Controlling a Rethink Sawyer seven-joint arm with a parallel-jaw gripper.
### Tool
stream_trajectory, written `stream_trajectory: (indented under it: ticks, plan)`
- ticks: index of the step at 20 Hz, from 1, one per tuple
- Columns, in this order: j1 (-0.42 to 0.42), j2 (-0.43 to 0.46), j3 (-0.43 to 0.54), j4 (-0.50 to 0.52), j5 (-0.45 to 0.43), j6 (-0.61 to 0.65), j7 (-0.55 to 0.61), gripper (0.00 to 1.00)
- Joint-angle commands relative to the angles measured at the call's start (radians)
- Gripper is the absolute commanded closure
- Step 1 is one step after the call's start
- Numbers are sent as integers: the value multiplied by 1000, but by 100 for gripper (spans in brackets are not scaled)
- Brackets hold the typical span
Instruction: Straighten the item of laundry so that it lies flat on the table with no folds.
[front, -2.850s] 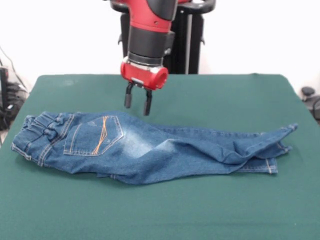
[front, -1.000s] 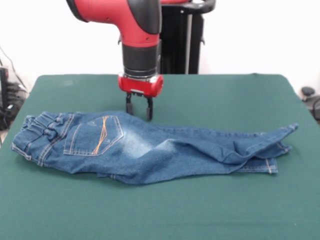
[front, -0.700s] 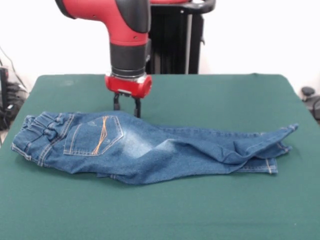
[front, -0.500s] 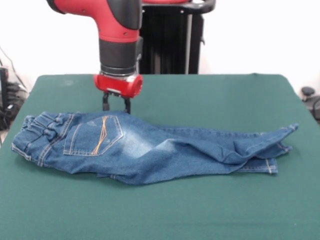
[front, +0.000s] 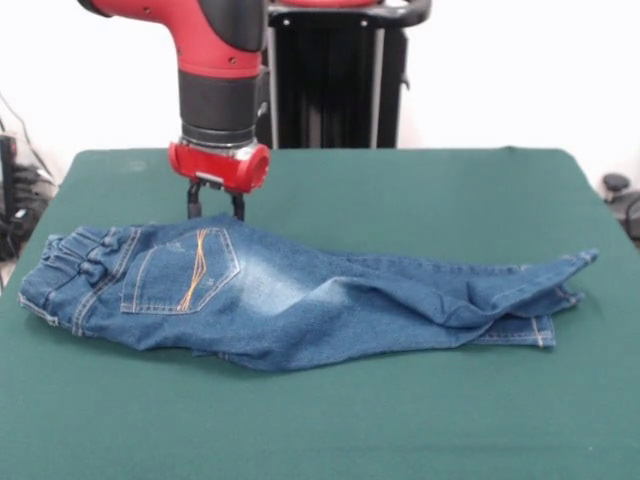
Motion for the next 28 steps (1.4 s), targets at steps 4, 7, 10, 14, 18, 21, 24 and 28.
stream_trajectory:
  ticks: [4,7,10,14,18,21,24,28]
  plan:
    - [51,21,64,-90,-8,63,53,0]
    - [54,13,61,-93,-4,71,56,0]
    - [48,-1,67,-111,-2,102,38,0]
    - [22,14,94,-180,-26,130,-20,0]
    - [-28,56,159,-288,-69,164,-109,0]
    - [-83,79,234,-352,-114,205,-184,0]
    - [-129,87,297,-383,-154,242,-227,0]
    - [-182,98,376,-414,-201,295,-273,0]
